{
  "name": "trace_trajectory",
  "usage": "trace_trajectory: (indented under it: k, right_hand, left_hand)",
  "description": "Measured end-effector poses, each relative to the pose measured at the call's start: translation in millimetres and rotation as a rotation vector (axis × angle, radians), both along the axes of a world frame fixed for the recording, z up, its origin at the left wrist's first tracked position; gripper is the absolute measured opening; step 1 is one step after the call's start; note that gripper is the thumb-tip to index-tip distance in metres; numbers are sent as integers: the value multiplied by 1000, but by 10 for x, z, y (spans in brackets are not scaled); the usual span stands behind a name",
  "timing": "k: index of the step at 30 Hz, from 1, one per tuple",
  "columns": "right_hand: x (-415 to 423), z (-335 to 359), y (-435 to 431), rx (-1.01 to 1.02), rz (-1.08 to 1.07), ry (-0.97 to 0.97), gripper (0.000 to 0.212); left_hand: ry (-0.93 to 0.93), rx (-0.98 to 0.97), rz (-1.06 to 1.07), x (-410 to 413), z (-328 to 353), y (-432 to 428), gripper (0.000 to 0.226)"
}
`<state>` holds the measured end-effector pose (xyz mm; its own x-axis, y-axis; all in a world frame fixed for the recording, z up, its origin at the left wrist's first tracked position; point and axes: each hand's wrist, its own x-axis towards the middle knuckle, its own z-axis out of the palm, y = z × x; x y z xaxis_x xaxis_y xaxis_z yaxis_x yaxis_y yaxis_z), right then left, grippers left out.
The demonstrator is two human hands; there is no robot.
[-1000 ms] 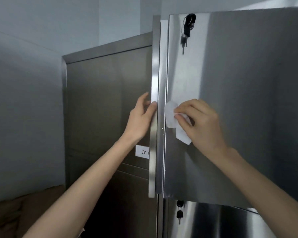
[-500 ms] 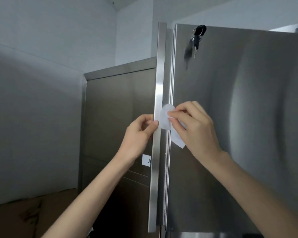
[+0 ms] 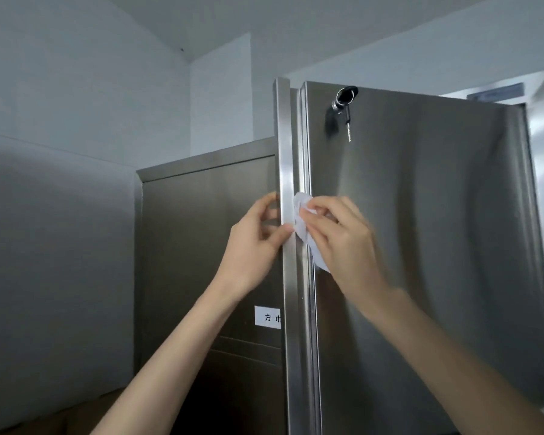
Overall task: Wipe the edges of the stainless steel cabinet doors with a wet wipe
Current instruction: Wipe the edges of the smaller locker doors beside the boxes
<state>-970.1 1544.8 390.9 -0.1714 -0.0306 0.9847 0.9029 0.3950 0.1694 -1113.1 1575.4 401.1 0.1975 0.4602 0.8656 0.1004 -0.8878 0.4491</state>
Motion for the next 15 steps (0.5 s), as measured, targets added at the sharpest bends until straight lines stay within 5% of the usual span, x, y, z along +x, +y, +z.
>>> trace_trajectory:
  k: [6,15]
  right_hand:
    - [-99,834,-133,101,-13,-14,10]
    - [-146,775,-308,93,-40,-37,6]
  left_hand:
    - [17,6,-76,-63,13,-58,42]
    - [-14,0,-100,-38,13,-241,43]
